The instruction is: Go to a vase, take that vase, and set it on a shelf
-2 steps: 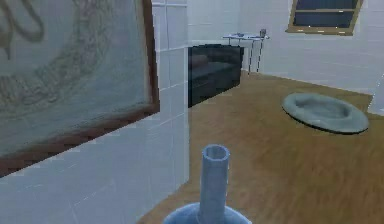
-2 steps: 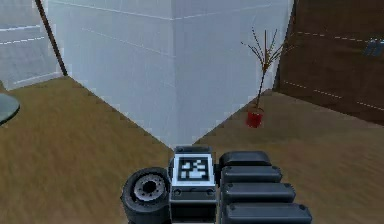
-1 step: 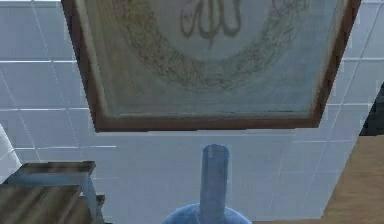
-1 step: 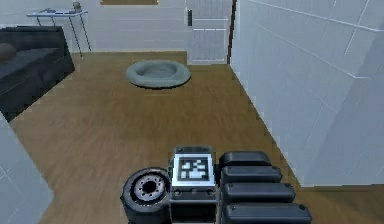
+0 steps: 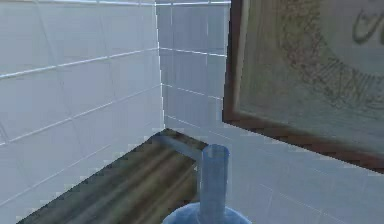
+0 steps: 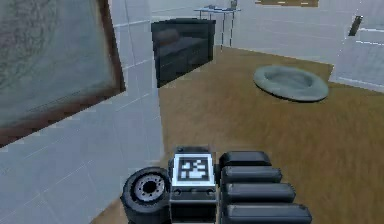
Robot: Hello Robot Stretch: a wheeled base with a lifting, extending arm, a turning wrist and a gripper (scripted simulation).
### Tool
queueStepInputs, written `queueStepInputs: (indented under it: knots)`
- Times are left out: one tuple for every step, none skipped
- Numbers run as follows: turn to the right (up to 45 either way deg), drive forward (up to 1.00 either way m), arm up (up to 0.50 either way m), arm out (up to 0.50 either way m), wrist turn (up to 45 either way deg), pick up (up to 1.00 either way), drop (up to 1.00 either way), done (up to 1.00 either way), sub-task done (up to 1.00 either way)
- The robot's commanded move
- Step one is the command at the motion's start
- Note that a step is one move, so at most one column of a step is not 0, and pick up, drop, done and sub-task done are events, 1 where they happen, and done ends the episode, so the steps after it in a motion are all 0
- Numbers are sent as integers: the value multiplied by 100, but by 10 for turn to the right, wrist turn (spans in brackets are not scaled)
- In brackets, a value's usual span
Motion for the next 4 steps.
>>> queueStepInputs:
  knots:
    - [450, 0, 0, 0, 0, 0, 0, 0, 0]
    - [330, 0, 0, 0, 0, 0, 0, 0, 0]
    - [-450, 0, 0, 0, 0, 0, 0, 0, 0]
    - [-450, 0, 0, 0, 0, 0, 0, 0, 0]
